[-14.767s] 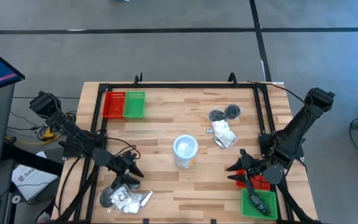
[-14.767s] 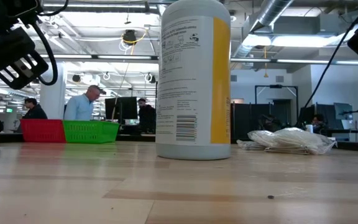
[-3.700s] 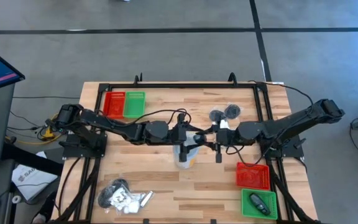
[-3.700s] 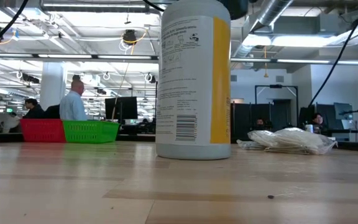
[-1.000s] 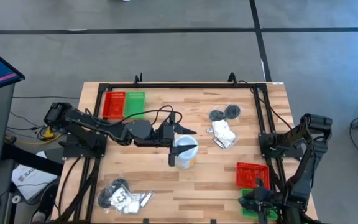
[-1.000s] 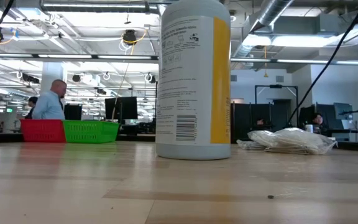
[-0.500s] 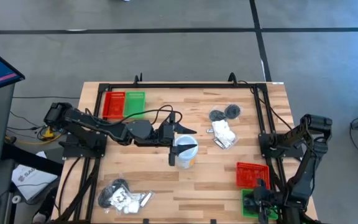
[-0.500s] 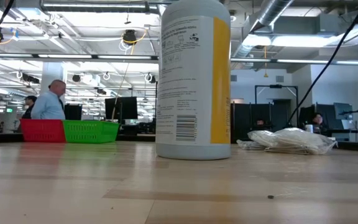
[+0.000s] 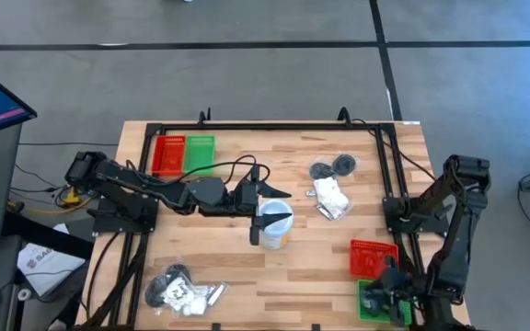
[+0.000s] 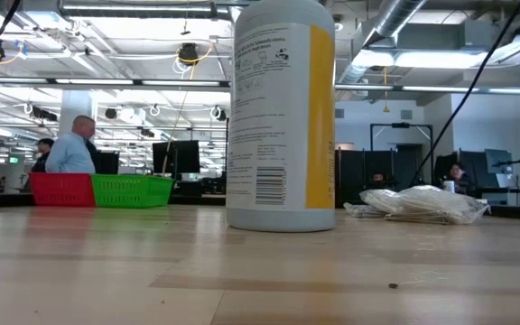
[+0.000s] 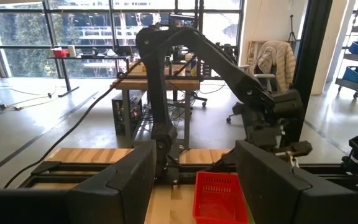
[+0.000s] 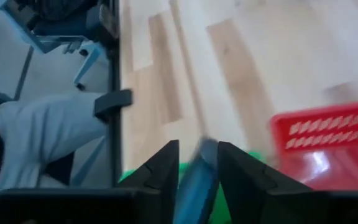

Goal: Pick & Place Travel size toiletries
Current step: Put the gray deodorant bottle into the bottom green basket, then put the white cotton pack into the bottom red basket

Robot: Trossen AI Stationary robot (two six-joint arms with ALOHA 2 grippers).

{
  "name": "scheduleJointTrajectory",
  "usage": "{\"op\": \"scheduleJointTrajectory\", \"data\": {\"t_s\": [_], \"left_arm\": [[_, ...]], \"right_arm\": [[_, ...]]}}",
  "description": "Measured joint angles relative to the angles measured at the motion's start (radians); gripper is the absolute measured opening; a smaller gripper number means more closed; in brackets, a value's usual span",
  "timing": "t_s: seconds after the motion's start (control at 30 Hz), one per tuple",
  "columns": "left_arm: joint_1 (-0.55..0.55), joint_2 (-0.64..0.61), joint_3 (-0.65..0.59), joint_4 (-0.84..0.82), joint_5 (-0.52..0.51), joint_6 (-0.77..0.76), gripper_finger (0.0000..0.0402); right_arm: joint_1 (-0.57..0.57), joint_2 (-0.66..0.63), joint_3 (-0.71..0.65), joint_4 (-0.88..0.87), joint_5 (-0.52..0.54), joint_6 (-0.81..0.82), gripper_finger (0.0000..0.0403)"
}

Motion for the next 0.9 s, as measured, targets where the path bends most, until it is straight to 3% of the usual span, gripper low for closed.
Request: {"op": "scheduleJointTrajectory", "data": {"t_s": [0.43,0.7,0.9], "left_arm": [[0.0,0.0,0.0,-0.001,0.0,0.0,0.0209],[0.0,0.0,0.0,-0.012,0.0,0.009,0.0209],[0.002,0.0,0.0,-0.055,0.0,0.011,0.0209]], "right_arm": [[-0.133,-0.124,0.0,-0.348,0.051,-0.002,0.007],[-0.304,-0.167,-0.001,-0.613,0.055,0.122,0.0071],[-0.433,-0.214,0.0,-0.673,0.048,0.066,0.0071]]}}
